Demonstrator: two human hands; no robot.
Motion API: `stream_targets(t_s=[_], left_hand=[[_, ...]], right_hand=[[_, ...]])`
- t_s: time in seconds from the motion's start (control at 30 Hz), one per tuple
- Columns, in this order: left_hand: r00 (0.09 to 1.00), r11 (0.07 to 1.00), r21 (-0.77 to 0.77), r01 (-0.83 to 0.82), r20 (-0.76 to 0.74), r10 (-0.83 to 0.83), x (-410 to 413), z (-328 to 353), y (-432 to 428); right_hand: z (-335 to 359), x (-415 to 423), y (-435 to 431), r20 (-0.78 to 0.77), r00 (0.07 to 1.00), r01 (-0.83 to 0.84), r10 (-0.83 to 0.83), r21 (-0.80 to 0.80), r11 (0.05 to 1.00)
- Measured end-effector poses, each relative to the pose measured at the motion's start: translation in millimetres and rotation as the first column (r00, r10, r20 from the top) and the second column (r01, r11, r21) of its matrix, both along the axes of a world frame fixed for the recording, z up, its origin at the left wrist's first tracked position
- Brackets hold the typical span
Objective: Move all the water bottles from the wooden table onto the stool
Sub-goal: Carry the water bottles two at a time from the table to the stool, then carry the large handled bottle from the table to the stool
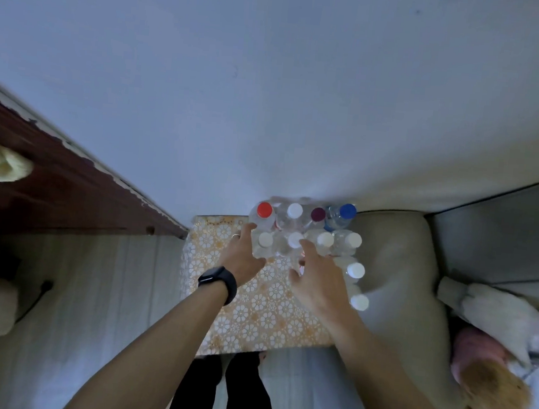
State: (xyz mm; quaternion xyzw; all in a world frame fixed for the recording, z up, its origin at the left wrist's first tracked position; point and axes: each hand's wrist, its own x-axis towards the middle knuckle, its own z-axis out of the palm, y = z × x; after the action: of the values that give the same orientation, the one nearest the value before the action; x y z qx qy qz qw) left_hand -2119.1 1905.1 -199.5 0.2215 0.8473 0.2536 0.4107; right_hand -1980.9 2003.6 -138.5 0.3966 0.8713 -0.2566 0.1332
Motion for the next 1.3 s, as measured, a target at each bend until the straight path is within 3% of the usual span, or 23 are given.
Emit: stream_targets(t_s=[0.17, 0.37, 0.6, 0.77, 0.97, 1.07, 1.17, 1.3], left_hand=[[0.994, 0.994, -0.039, 0.102, -0.034, -0.103, 0, 35, -25], [0.988, 0.994, -0.02, 0.104, -0.115, -0.106, 3, 121, -76], [0.959, 0.995, 0.03, -0.098, -0.265, 0.102, 18, 209, -163], [0.834, 0.935, -0.008, -0.354, -0.454, 0.312, 38, 250, -234], [0.618, 0.756, 0.041, -0.653, -0.548, 0.564, 106, 278, -329], [0.462, 0.613, 0.075, -0.787, -0.587, 0.665, 157, 295, -384], [0.255, 0.422, 0.116, -0.899, -0.645, 0.721, 221, 312, -445], [-0.045, 0.084, 0.158, -0.984, -0.674, 0.738, 337, 335, -530]], right_hand=[[31, 15, -20, -0.023, 1.0, 0.0, -0.001, -0.027, 1.0], [100, 31, -47, -0.247, 0.967, 0.064, -0.069, -0.028, 0.998], [171, 20, -83, -0.406, 0.911, -0.096, 0.067, -0.05, 0.994], [200, -12, -116, -0.484, 0.813, -0.377, 0.323, -0.017, 0.926], [227, -38, -189, -0.553, 0.603, -0.654, 0.575, 0.071, 0.753], [246, -40, -253, -0.576, 0.439, -0.802, 0.689, 0.094, 0.59], [264, -25, -335, -0.611, 0.202, -0.918, 0.765, 0.153, 0.365], [291, 31, -462, -0.619, -0.048, -0.981, 0.784, 0.176, 0.079]])
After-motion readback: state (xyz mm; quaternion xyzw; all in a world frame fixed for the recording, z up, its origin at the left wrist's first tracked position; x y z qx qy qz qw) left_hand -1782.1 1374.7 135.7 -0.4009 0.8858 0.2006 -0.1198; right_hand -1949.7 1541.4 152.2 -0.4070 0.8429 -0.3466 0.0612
